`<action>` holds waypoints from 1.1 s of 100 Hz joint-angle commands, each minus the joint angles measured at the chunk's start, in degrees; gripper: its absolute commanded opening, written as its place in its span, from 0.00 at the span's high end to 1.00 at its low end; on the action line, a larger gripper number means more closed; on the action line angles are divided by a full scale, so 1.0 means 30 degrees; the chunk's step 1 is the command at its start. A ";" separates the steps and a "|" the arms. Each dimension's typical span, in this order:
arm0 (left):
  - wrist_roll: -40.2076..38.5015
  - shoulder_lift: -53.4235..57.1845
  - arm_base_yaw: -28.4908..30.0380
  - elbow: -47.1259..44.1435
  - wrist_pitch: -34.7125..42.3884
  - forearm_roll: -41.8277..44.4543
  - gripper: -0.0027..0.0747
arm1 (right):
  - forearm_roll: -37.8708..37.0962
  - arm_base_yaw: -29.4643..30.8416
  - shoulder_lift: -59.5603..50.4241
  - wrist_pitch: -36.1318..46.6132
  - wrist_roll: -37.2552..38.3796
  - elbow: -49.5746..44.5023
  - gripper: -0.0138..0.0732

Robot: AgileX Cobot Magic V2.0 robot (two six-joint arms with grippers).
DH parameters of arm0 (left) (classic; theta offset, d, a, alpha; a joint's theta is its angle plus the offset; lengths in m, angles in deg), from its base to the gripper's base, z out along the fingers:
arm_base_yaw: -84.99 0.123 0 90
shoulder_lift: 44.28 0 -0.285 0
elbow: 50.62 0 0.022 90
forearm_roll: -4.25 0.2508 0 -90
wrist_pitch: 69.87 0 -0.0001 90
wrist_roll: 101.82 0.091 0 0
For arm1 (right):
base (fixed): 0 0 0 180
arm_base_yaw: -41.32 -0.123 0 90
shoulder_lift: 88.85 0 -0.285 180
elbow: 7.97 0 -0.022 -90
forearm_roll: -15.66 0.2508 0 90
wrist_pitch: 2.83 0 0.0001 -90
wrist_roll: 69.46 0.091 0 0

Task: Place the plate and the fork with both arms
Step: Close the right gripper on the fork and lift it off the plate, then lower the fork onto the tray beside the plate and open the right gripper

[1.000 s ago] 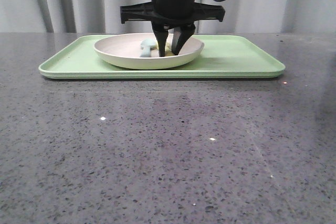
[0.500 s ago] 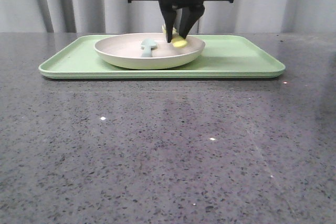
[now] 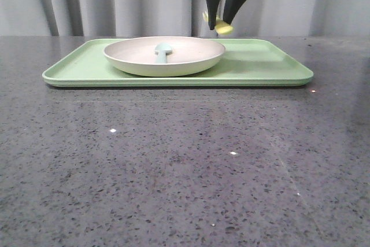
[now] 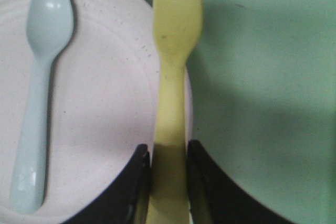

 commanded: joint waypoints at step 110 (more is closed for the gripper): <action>-0.0134 -0.0078 0.0001 0.0544 0.1361 -0.0136 0.41 | 0.0345 0.2253 -0.3893 0.3120 -0.1043 -0.5197 0.84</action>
